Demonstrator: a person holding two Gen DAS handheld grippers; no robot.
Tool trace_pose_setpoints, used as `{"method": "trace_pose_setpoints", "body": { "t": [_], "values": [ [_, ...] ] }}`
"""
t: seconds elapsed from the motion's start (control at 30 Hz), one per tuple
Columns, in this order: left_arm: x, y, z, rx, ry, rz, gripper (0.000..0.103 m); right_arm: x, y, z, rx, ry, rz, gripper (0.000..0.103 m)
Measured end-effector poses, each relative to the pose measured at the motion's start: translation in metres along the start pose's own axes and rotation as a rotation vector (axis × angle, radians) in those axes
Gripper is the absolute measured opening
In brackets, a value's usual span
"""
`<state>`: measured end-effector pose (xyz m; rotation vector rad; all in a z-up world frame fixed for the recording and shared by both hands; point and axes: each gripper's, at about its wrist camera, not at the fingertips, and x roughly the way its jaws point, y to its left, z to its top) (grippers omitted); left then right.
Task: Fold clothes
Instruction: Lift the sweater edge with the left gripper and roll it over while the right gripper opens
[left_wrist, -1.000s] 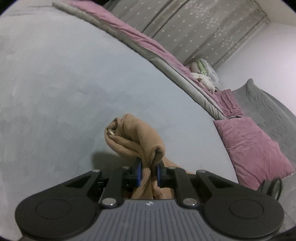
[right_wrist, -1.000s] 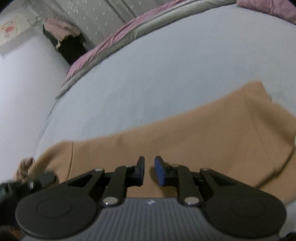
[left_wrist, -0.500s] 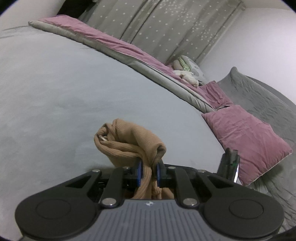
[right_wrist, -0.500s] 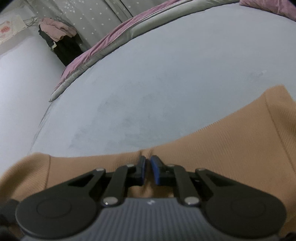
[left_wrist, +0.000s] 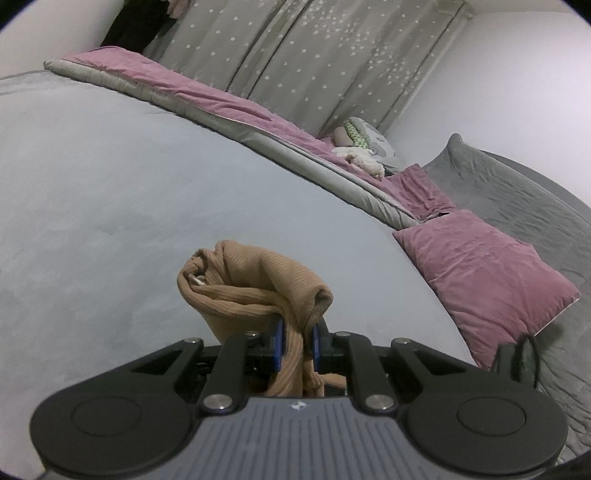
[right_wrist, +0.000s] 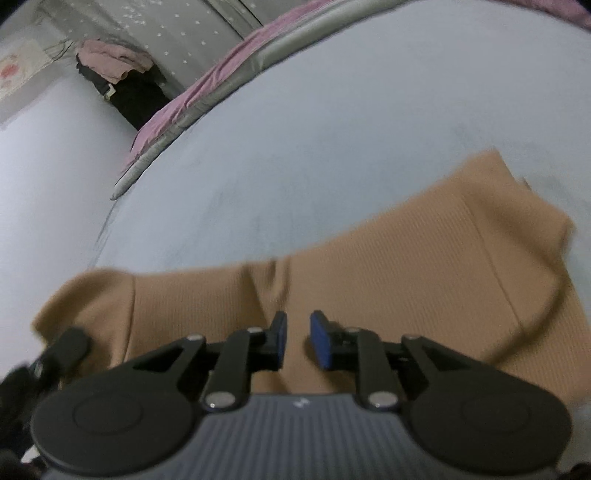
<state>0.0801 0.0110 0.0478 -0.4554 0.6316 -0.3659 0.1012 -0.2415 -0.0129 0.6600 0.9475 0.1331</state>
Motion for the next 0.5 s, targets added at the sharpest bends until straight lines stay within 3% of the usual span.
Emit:
{"method": "trace_pose_setpoints", "body": {
  "t": [0.2, 0.4, 0.5],
  "values": [
    [0.001, -0.015, 0.002, 0.032, 0.003, -0.014, 0.013, -0.013, -0.008, -0.022, 0.008, 0.048, 0.003, 0.018],
    [0.004, -0.034, 0.001, 0.087, 0.016, -0.04, 0.013, 0.007, -0.017, -0.032, 0.005, 0.09, -0.036, 0.014],
    [0.005, -0.045, 0.0, 0.116, 0.023, -0.054, 0.013, 0.005, -0.014, -0.032, -0.017, 0.081, -0.021, 0.017]
  ]
}}
